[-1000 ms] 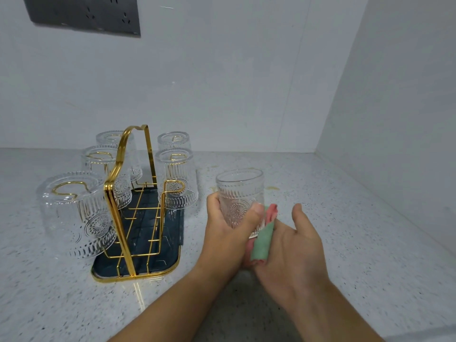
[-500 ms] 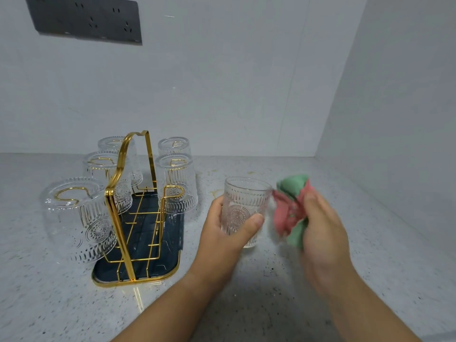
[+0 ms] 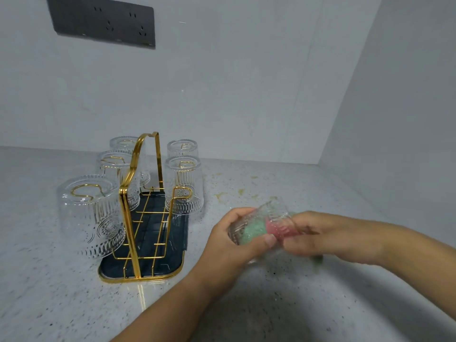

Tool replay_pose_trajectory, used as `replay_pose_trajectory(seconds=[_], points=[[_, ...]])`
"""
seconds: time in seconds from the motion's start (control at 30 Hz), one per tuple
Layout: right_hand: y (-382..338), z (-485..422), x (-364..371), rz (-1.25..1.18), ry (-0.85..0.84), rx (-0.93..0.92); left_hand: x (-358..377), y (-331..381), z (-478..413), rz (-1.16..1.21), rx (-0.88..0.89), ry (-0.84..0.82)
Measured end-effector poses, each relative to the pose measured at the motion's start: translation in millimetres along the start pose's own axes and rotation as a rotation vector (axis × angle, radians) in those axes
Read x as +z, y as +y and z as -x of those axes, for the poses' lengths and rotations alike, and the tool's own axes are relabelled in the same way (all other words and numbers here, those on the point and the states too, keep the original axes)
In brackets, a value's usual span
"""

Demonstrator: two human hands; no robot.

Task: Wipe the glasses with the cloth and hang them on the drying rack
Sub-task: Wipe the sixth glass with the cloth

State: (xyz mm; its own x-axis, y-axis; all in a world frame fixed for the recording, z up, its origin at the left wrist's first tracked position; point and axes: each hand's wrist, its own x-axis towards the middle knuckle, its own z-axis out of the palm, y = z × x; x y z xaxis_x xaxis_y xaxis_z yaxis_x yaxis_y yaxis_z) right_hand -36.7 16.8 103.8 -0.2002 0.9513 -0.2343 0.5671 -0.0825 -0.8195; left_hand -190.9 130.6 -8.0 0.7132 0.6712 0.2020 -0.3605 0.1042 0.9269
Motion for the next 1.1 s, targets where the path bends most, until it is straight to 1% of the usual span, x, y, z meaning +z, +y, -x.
replay_pose_trajectory(seconds=[0.13, 0.17, 0.23, 0.3, 0.33, 0.37, 0.4, 0.43, 0.5, 0.53, 0.6, 0.63, 0.67, 0.7, 0.73, 0.77, 0.8, 0.83, 0.87, 0.9, 0.93, 0.97, 1.0, 1.07, 1.1], points=[[-5, -1, 0, 0.008, -0.17, 0.058, 2, 5, 5, 0.068, -0.077, -0.05], [-7, -1, 2, 0.073, -0.201, 0.055, 1, 7, 5, 0.089, -0.101, -0.053], [-8, -2, 9, 0.38, -0.179, 0.016, -1, 10, 4, 0.156, -0.17, -0.065], [-6, -1, 13, 0.77, -0.108, -0.11, -2, 12, 3, 0.213, -0.235, -0.09], [-4, -1, 15, 0.909, -0.071, -0.169, -2, 11, 3, 0.219, -0.255, -0.097], [-2, -1, 16, 0.945, -0.044, -0.178, -1, 11, 2, 0.223, -0.261, -0.098], [-3, 0, 16, 0.877, -0.034, -0.139, -1, 11, 2, 0.223, -0.243, -0.09], [-3, -2, 16, 0.747, -0.041, -0.096, 0, 11, 2, 0.212, -0.206, -0.075], [-1, -4, 16, 0.353, -0.064, -0.053, -1, 12, 3, 0.1, -0.109, -0.051], [2, -5, 16, 0.108, -0.067, -0.078, -1, 14, 4, 0.013, -0.061, -0.052], [7, -2, 18, -0.413, -0.082, -0.047, -4, 15, 7, -0.127, 0.041, -0.061], [11, -2, 20, -0.573, -0.105, -0.041, -5, 16, 8, -0.173, 0.075, -0.066], [12, -2, 22, -0.633, -0.125, -0.047, -5, 16, 9, -0.203, 0.094, -0.074], [12, -1, 24, -0.584, -0.128, -0.056, -4, 17, 10, -0.208, 0.091, -0.081], [11, 0, 26, -0.419, -0.128, -0.063, -3, 16, 11, -0.177, 0.058, -0.086], [11, 0, 26, -0.138, -0.11, -0.073, -1, 18, 10, -0.116, -0.007, -0.087], [11, 1, 24, 0.203, -0.085, -0.1, -2, 20, 9, -0.028, -0.093, -0.092], [13, 2, 22, 0.557, -0.056, -0.157, -2, 21, 8, 0.062, -0.193, -0.11], [17, 1, 20, 0.843, -0.035, -0.228, -2, 22, 6, 0.113, -0.292, -0.151], [24, 0, 19, 1.049, -0.011, -0.289, -2, 25, 5, 0.123, -0.387, -0.213], [32, 0, 19, 1.18, 0.025, -0.332, -4, 25, 4, 0.117, -0.457, -0.269], [37, -1, 19, 1.214, 0.075, -0.357, -4, 26, 3, 0.123, -0.509, -0.307], [40, -2, 19, 1.176, 0.11, -0.383, -5, 25, 1, 0.134, -0.531, -0.321], [37, -4, 22, 0.987, 0.132, -0.413, -6, 24, -1, 0.178, -0.545, -0.313], [32, -5, 24, 0.859, 0.135, -0.384, -7, 24, -1, 0.194, -0.527, -0.316]])
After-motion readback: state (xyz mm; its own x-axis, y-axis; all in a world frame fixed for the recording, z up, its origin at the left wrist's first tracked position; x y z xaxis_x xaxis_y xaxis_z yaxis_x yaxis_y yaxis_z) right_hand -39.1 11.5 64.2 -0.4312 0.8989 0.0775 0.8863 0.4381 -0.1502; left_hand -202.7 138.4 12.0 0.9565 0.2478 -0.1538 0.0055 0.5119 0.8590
